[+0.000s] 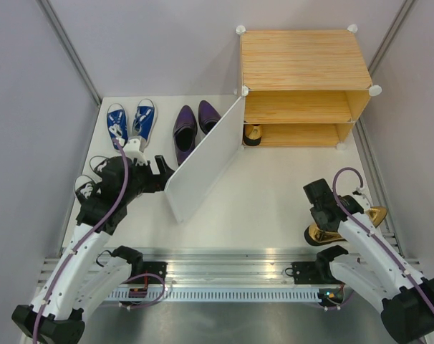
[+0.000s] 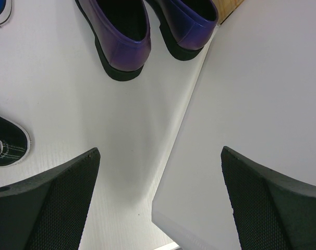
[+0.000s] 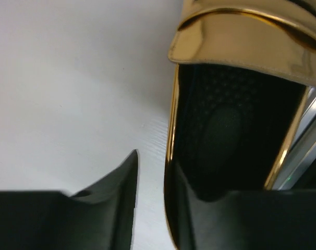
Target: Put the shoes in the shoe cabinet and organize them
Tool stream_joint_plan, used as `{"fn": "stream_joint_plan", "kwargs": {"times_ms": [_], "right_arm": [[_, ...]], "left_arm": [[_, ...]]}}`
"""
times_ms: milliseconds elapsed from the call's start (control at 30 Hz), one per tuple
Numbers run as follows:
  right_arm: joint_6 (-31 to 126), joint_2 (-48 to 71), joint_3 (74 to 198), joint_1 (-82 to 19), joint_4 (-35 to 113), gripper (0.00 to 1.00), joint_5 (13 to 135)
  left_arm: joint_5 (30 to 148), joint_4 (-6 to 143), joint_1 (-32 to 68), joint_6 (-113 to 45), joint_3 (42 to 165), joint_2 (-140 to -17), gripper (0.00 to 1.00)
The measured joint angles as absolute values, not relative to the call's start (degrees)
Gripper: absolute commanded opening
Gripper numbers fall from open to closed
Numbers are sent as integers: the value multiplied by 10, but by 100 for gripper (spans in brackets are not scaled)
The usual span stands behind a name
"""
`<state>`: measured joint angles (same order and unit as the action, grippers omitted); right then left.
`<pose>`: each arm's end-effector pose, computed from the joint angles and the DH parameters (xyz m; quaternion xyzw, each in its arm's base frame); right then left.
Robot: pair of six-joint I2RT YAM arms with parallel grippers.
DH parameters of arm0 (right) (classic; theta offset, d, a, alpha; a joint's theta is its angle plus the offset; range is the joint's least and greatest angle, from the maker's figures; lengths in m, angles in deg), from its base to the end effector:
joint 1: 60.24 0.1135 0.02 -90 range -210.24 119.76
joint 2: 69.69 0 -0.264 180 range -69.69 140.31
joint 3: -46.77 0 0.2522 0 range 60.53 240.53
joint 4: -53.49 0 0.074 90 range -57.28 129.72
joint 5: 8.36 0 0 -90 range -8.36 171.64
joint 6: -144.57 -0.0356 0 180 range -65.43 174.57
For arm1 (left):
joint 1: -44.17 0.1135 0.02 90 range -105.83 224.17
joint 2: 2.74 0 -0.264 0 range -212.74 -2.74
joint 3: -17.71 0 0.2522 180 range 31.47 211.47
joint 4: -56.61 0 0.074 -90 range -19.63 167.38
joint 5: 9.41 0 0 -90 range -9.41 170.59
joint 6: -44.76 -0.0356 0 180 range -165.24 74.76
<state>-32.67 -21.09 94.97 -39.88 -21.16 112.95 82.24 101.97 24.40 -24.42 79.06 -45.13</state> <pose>0.1232 0.0260 0.2089 0.5554 0.7773 -0.0569 0.2899 0.1518 -0.0557 0.3247 -0.0002 0.8498 -0.1942 0.4899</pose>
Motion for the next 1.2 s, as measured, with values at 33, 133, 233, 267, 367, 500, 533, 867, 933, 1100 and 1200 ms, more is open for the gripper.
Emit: {"fn": "stream_joint_plan", "kwargs": {"times_ms": [33, 133, 233, 267, 367, 500, 533, 867, 933, 1100, 1200], "right_arm": [[-323, -203, 943, -399, -201, 16, 1127], [-313, -184, 936, -399, -190, 5, 1124], [-294, -182, 936, -400, -181, 1, 1121], [-285, -183, 935, -400, -177, 1, 1118], [-248, -195, 928, -400, -150, 1, 1108], [-161, -247, 900, -401, -103, 1, 1083], [-135, -263, 892, -401, -85, 1, 1072], [92, -355, 839, -393, 105, 1, 915], [125, -335, 838, -385, 132, 1, 885], [195, -276, 840, -334, 166, 5, 868], [224, -243, 855, -297, 165, 14, 881]], "left_arm": [[822, 1020, 243, -244, 791, -451, 99], [822, 1020, 241, -244, 791, -451, 99], [822, 1020, 241, -244, 791, -451, 99], [822, 1020, 241, -244, 791, -451, 99], [822, 1020, 240, -244, 791, -451, 99], [822, 1020, 238, -244, 791, -451, 99], [822, 1020, 238, -244, 791, -451, 99], [822, 1020, 232, -244, 791, -451, 99], [822, 1020, 232, -244, 791, -451, 99], [822, 1020, 231, -244, 791, -452, 99], [822, 1020, 231, -244, 791, -454, 99]]}}
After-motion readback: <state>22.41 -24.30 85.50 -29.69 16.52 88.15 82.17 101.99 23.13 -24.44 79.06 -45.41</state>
